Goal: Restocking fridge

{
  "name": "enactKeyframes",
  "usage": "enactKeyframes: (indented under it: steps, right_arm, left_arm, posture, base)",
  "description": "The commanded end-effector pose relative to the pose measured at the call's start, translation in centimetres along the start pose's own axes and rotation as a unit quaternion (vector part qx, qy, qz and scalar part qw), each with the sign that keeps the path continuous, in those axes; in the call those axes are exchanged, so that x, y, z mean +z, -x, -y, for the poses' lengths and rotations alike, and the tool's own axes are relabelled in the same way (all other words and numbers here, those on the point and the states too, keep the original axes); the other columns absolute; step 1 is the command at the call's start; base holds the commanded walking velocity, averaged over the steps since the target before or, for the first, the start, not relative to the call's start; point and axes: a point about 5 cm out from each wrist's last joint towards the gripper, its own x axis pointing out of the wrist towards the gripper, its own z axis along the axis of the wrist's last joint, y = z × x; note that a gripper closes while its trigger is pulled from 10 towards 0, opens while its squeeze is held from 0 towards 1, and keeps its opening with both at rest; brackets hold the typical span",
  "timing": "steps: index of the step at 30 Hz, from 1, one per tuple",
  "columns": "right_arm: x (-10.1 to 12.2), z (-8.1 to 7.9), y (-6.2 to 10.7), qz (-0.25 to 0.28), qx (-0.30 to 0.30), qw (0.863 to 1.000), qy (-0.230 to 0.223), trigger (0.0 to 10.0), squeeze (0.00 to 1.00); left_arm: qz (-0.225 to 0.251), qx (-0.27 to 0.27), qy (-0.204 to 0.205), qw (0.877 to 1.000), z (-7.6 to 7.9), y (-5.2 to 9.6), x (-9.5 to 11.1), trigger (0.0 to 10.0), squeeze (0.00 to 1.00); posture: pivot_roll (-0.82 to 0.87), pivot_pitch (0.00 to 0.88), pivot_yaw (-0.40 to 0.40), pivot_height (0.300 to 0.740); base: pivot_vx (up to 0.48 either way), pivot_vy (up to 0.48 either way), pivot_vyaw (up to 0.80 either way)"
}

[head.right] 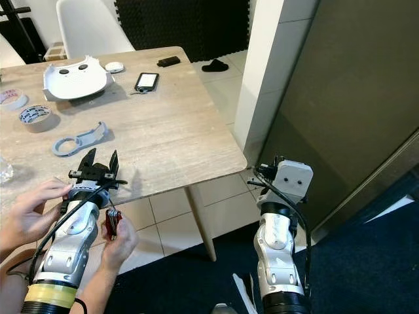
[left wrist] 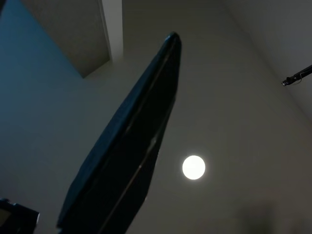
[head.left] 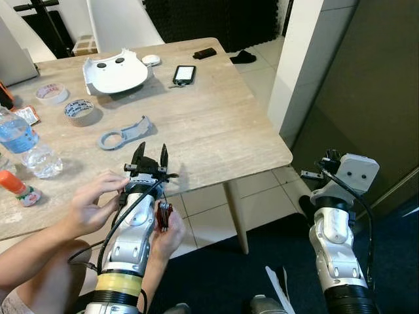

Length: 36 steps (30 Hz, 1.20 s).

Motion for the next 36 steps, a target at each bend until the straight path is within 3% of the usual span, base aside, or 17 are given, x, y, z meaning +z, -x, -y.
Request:
enactKeyframes:
  steps: [1, 24, 36]
  right_arm:
    - [-0.28, 0.42, -0.02, -0.008, -0.005, 1.0, 0.0, 10.0, 0.0]
    - [-0.84, 0.89, 0.29, -0.014, -0.014, 1.0, 0.003, 10.0, 0.0]
    - [-0.79, 1.1, 0.51, -0.013, -0.011, 1.0, 0.005, 10.0, 0.0]
  left_arm:
    - [-0.009, 0.004, -0.012, 1.0, -0.47, 0.21, -0.51, 10.0, 0.0]
    - [-0.006, 0.007, -0.015, 1.0, -0.71, 0.21, -0.39, 10.0, 0.0]
    - [0.0, -0.001, -0.011, 1.0, -0.01, 0.04, -0.29, 10.0, 0.0]
  posture:
    - [-0.02, 0.124, -0.013, 0.74]
    - [0.0, 0.105, -0.001, 0.74]
    - [0.0, 0.087, 0.007, 0.74]
  base:
    - [0.0, 0.0, 0.0]
    - [0.0, 0.0, 0.0]
    - [0.0, 0.0, 0.0]
